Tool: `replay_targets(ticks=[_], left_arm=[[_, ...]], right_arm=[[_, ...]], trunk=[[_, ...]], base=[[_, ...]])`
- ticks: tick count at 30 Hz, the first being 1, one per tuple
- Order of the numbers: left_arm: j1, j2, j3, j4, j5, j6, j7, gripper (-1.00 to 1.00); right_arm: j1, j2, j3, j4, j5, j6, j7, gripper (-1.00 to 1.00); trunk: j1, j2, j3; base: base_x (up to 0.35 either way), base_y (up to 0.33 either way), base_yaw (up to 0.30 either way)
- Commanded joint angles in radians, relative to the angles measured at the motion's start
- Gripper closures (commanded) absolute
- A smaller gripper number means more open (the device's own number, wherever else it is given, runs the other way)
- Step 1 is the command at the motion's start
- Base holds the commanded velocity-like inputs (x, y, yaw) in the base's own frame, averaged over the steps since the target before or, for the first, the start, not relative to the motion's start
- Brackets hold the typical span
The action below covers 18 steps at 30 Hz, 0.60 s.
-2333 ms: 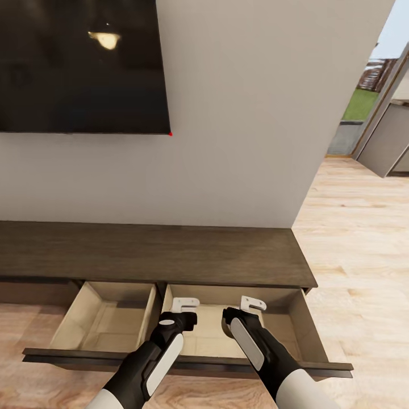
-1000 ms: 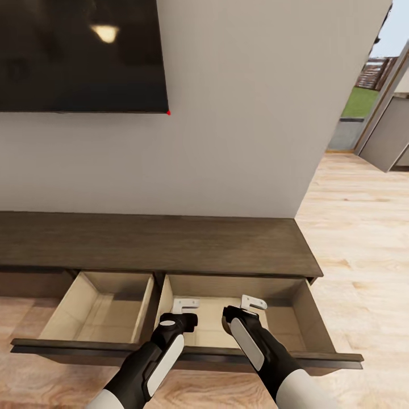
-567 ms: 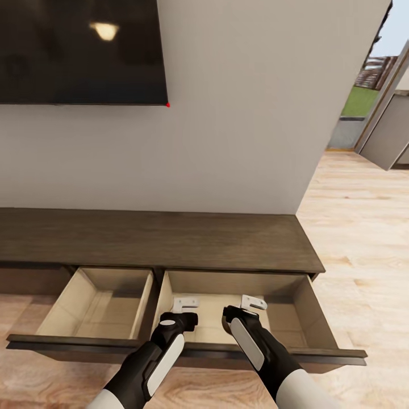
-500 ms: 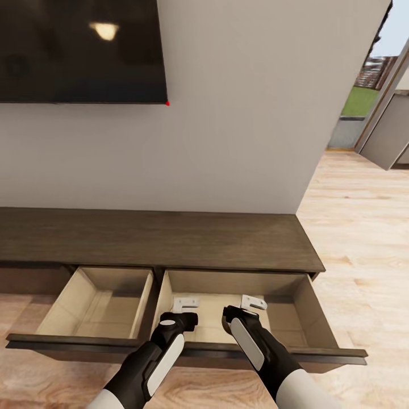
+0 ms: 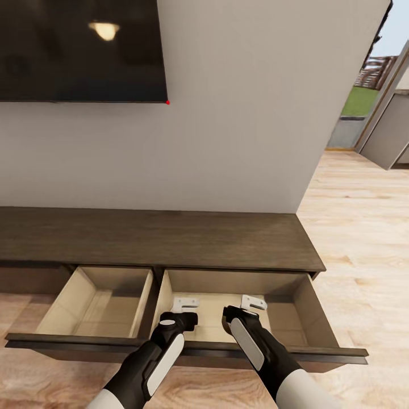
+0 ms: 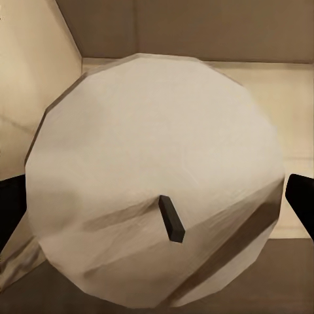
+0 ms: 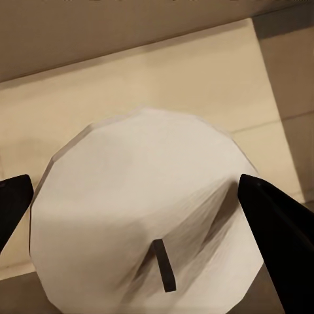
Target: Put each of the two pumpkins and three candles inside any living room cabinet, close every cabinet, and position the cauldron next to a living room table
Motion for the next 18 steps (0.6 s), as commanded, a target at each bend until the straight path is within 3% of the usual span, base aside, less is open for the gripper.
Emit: replay_targets(ticks=[1,12,13,18], left_arm=[[-0.001,0.0,-0.003,-0.001,0.01,0.002,0.01,1.0],[-0.001,0.001,-0.003,-0.002,0.01,0.002,0.01,1.0],[-0.001,0.001,-0.003,-0.002,0.01,0.002,0.01,1.0],[-0.001,0.001,-0.003,-0.002,0.01,0.002,0.01,1.0]], right_arm=[[-0.001,-0.001,0.003,-0.001,-0.005,0.004,-0.007,1.0],[-0.001,-0.001,0.002,-0.001,-0.006,0.004,-0.008,1.0],[-0.001,-0.001,0.001,-0.001,-0.006,0.004,-0.008,-1.0],[-0.001,0.0,0.001,-0.001,-0.006,0.004,-0.007,-1.0]], trunk=[[0.0,0.0,-0.001],[0.0,0.0,-0.001],[0.0,0.0,-0.001],[0.0,0.0,-0.001]], base=[[0.047,0.0,0.0],[0.03,0.0,0.0],[0.0,0.0,0.0],[0.0,0.0,0.0]])
